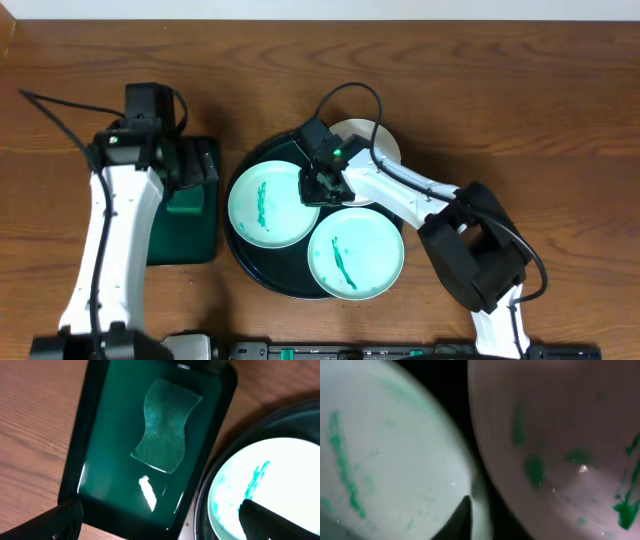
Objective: Clean dirty plates on tray and stack at the side
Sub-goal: 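Lower the left gripper onto the green sponge and grasp it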
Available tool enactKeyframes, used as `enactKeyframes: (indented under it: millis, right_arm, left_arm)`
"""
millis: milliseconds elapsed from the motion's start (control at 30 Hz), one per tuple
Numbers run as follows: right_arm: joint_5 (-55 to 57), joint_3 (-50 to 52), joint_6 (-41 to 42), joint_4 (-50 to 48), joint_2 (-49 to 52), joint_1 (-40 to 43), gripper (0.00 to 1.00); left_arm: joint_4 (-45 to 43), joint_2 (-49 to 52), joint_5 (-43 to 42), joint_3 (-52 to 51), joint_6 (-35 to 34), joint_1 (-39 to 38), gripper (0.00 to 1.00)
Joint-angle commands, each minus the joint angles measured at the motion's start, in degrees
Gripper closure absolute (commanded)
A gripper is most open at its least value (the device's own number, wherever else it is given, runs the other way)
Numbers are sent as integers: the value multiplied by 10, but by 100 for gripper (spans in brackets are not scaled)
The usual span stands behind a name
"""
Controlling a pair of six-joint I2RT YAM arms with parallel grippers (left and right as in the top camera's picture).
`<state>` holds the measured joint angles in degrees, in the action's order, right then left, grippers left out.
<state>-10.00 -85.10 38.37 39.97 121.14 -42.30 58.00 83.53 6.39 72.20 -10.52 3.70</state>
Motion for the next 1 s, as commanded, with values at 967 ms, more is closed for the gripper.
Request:
enactKeyframes:
  millis: [967]
  right_arm:
    - [5,-7,-8,-7,27,-3,99]
  left_arm:
    - [-136,258,-114,2,112,87,29]
